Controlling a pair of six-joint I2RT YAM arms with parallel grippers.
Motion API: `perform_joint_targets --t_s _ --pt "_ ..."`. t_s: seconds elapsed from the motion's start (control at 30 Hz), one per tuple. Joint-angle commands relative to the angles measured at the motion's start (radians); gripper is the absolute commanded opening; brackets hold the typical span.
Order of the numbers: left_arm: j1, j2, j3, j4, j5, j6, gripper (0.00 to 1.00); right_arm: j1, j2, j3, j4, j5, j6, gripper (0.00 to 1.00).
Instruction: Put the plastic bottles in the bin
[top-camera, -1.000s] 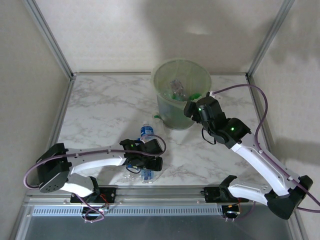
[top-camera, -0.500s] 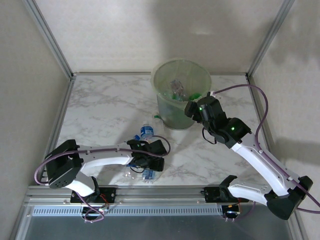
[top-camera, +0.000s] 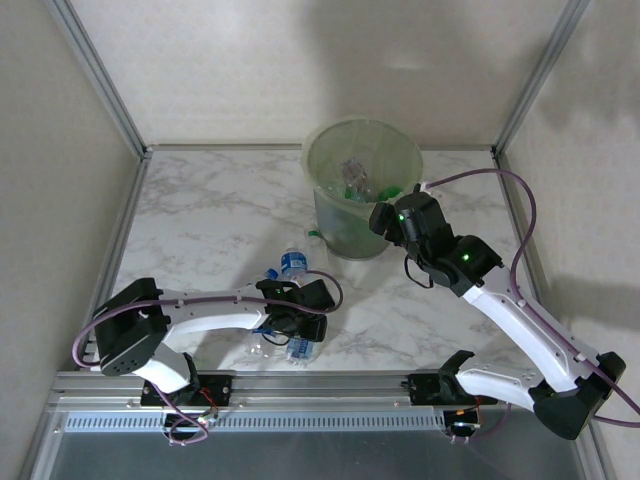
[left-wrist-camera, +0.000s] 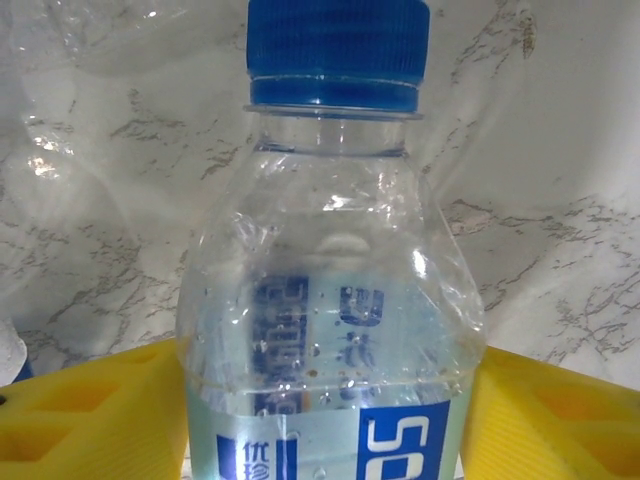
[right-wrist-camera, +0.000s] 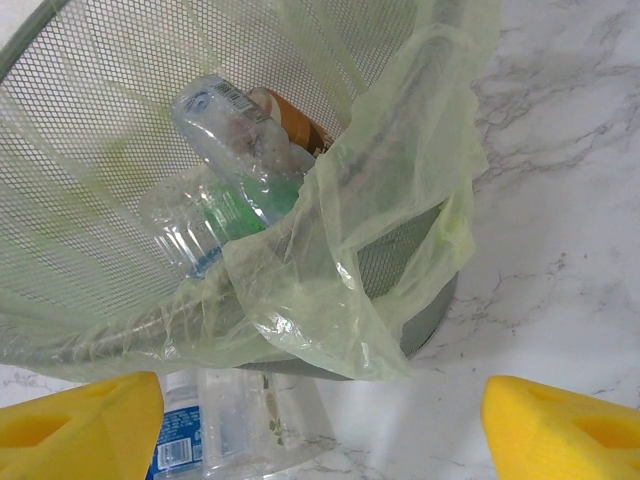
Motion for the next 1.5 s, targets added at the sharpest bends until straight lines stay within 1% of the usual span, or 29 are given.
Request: perform_joint_targets --t_s 0.0,0.27,0.37,0.6,0.87,0.9,0.97,1.1,1.17,1.23,1.33,1.47 --pt "-0.014 -0.013 0.042 -0.032 -0.044 0.019 0.65 -0.008 -0.016 0.033 0.001 0.015 -0.016 0.83" --pt "-0.029 -0.045 0.085 -0.077 -0.090 0.034 0.62 -0.013 -0.027 0.050 0.008 0.023 -0.036 0.82" --pt "-0.029 -0.034 0.087 -0.081 -0.093 0.036 0.59 -0.014 -0.034 0.056 0.000 0.030 -0.038 0.82" --pt "-0.035 -0.049 0.134 -0.108 -0.103 0.062 0.56 -0.014 -0.054 0.056 -0.004 0.035 -0.043 0.82" --pt "-0.041 -0.126 0.188 -0.102 -0.108 0.085 0.54 -0.014 -0.074 0.058 -0.009 0.055 -0.050 0.82" --pt "-0.041 -0.139 0.188 -0.100 -0.117 0.085 0.55 -0.036 -0.077 0.060 -0.007 0.056 -0.052 0.82" --pt "-0.038 -0.150 0.174 -0.097 -0.109 0.090 0.61 -0.043 -0.080 0.064 -0.010 0.055 -0.057 0.83" --pt "-0.049 -0.092 0.145 -0.126 -0.063 0.097 0.73 -0.044 -0.078 0.053 -0.012 0.052 -0.055 0.83" --pt "-0.070 -0.066 0.128 -0.138 -0.072 0.102 0.80 -0.047 -0.079 0.045 -0.013 0.050 -0.050 0.83" --pt "-0.079 -0.052 0.108 -0.135 -0.071 0.104 0.84 -0.047 -0.085 0.038 -0.010 0.052 -0.048 0.83" --pt "-0.081 -0.039 0.072 -0.112 -0.057 0.105 0.88 -0.048 -0.092 0.025 -0.007 0.052 -0.046 0.84" --pt "-0.084 0.006 0.017 -0.058 -0.029 0.104 0.88 -0.052 -0.092 0.021 -0.010 0.049 -0.045 0.84"
